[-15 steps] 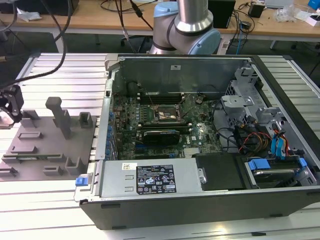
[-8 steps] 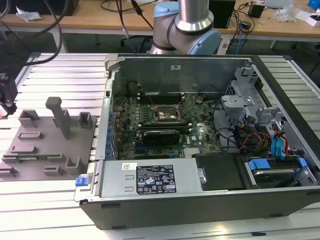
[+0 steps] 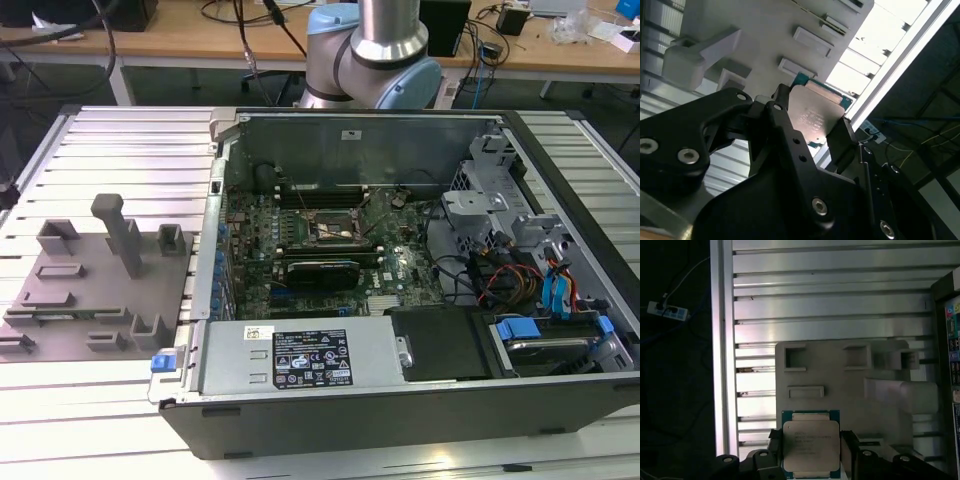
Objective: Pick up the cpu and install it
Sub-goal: 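Pick up the cpu and move it towards the insertion slot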
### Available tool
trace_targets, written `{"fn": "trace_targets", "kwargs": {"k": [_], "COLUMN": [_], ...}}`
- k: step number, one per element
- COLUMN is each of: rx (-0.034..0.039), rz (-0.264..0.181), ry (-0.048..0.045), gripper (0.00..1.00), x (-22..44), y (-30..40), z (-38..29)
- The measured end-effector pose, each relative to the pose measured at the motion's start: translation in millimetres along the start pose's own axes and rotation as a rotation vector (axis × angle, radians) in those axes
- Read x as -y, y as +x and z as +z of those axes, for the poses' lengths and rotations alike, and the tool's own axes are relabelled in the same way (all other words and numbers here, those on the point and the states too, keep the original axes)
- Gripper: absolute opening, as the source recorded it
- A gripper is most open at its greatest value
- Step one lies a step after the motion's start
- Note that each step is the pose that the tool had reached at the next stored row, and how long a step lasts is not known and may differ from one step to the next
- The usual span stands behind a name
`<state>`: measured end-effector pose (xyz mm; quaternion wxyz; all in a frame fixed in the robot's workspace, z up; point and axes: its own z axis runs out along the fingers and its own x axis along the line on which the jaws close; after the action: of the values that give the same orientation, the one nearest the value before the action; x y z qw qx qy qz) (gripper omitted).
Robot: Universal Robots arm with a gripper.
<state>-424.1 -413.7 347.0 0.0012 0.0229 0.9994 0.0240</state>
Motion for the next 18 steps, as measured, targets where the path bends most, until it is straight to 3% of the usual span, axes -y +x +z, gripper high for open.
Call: {"fn": "trace_targets", "kwargs": {"k": [11,13,14,16,18], "rx": [0.0004,0.0006,0.0008,0.001,0.0013], "rz": [0.0,0.0,0.0,0.0,0.0], "ry": [-0.0001,0.0,-0.0001,-0.0001,-0.0002], "gripper": [0.55,0.55,0.55,0.55,0.55], "x": [-2.5,-3.0,-3.4,-3.9,-4.0], "y": [-0.1,0.0,-0.1,-0.1,-0.1], "z": [-45.3,-54.5,-62.3,-70.3,-73.0]}}
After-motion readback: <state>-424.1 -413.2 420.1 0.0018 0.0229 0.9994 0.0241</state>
